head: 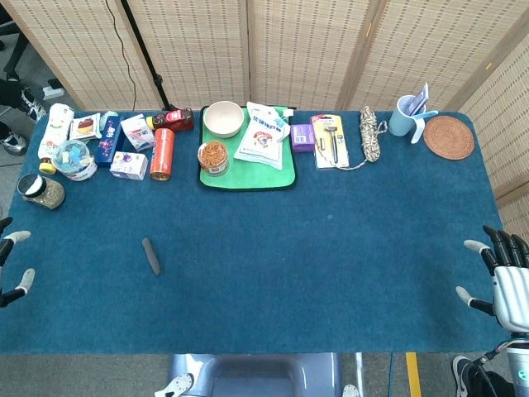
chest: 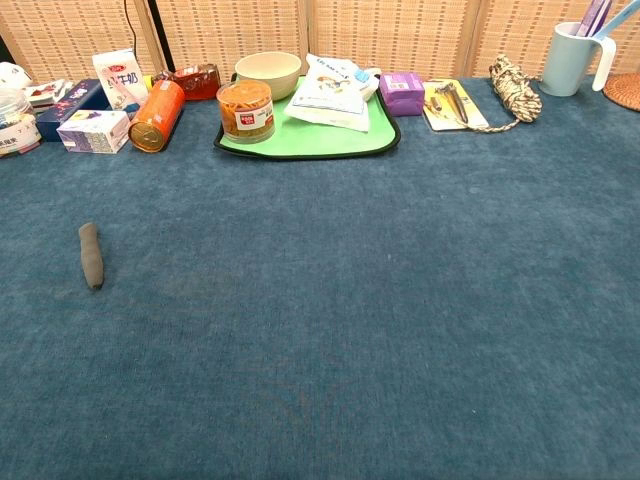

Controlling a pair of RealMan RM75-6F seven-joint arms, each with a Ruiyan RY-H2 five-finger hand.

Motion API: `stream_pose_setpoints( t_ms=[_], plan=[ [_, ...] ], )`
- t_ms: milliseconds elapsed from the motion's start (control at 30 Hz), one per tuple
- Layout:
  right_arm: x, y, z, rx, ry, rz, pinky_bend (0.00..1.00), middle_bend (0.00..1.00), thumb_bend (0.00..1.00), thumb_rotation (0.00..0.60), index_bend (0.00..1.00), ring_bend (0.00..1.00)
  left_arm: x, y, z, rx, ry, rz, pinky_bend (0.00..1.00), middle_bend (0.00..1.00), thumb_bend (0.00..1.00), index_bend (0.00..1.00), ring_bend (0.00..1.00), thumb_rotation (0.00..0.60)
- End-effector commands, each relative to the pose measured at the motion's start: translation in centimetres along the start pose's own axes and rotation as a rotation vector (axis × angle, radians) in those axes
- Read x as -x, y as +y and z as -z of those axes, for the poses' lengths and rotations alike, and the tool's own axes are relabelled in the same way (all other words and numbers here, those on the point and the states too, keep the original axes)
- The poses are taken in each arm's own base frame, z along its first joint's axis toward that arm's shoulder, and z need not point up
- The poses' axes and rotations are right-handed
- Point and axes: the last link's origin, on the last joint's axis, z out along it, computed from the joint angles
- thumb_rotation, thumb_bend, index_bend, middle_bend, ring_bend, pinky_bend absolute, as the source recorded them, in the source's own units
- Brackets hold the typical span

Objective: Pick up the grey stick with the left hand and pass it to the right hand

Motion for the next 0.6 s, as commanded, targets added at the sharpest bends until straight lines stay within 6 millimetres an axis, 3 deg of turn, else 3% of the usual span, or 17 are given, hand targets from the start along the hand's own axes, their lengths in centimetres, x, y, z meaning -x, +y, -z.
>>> stream_pose_setpoints(
  t_ms=[33, 433, 600],
  plan=[
    [0.0, 0.0, 0.0, 0.001, -0.001, -0.001, 0.08, 0.09, 0.16, 0.600, 0.27, 0.09, 0.0, 0.0, -0.1, 0.001, -0.001, -0.001, 0.00, 0.11, 0.33, 0.26, 0.11, 0.600],
    [-0.2, 0.0, 0.3, 0.006, 0.004, -0.006, 0.10, 0.09, 0.16, 0.600, 0.27, 0.13, -0.3, -0.4, -0.4, 0.010, -0.002, -0.020, 0.00, 0.11, 0.33, 0.26, 0.18, 0.600],
    [-0.3, 0.1, 0.5, 0.012, 0.008, -0.001, 0.11, 0.09, 0.16, 0.600, 0.27, 0.14, -0.3, -0.6, -1.3, 0.047, -0.021, -0.067, 0.00, 0.11, 0.33, 0.26, 0.17, 0.600]
  ],
)
